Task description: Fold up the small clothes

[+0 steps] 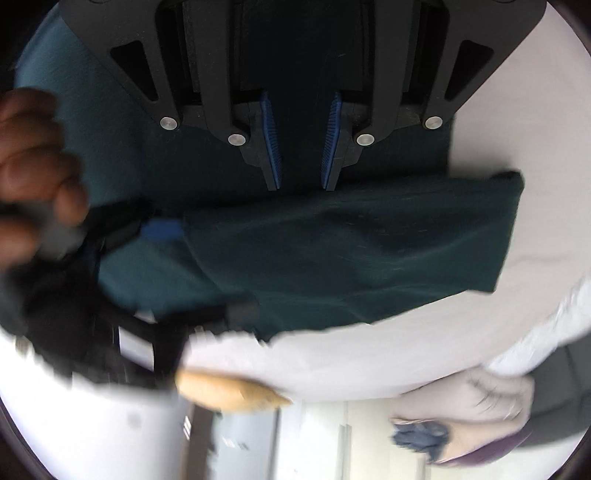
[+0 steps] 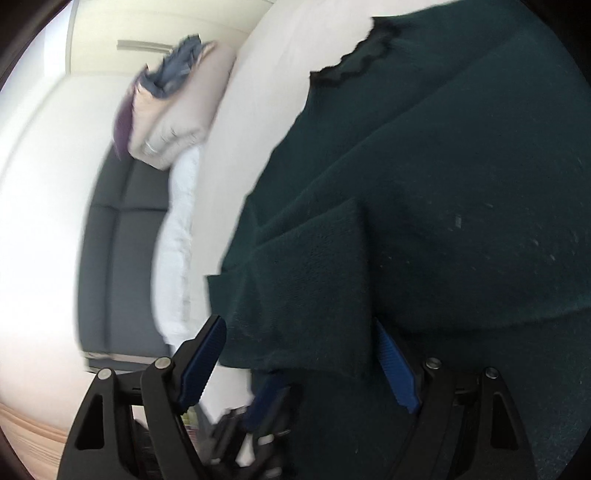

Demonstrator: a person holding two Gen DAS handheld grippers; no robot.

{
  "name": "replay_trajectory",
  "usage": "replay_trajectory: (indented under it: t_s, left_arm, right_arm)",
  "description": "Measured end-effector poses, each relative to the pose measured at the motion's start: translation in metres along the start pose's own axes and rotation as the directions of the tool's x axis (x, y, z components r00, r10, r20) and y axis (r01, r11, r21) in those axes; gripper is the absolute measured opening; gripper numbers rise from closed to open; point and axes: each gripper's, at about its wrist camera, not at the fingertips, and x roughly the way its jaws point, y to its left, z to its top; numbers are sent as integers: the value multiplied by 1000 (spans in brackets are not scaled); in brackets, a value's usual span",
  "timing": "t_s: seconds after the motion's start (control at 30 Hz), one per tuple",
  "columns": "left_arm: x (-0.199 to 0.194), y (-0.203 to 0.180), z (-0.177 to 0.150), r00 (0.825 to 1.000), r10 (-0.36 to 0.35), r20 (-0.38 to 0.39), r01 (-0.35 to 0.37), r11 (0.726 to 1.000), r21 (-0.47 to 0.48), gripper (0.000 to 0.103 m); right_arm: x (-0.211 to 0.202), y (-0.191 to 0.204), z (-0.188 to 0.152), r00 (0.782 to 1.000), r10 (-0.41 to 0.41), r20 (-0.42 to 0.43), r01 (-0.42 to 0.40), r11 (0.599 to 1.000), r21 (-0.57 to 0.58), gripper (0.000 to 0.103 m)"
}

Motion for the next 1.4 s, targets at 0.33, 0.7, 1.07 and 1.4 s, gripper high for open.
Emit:
replay_trajectory:
  t_s: [0.33, 0.7, 1.07, 1.4]
  left_arm:
    - [4, 73, -13, 996, -91, -10, 82, 936, -342, 22]
    - [-13, 94, -21, 995, -85, 54, 100, 899, -427, 22]
    - [-18, 106, -25, 996, -80, 38, 88, 875, -477, 22]
    - [-36, 100, 49, 988, -93, 123, 133, 922, -363, 22]
  right_arm:
    - [0, 7, 3, 996, -84, 20, 85, 993, -80, 10]
    - [-116, -21, 35, 950, -203, 237, 236, 965, -118, 9]
    - [-142, -73, 39, 910, -311, 274, 338, 939, -57, 9]
    - [-139, -68, 50, 883, -373, 287, 411, 908, -85, 9]
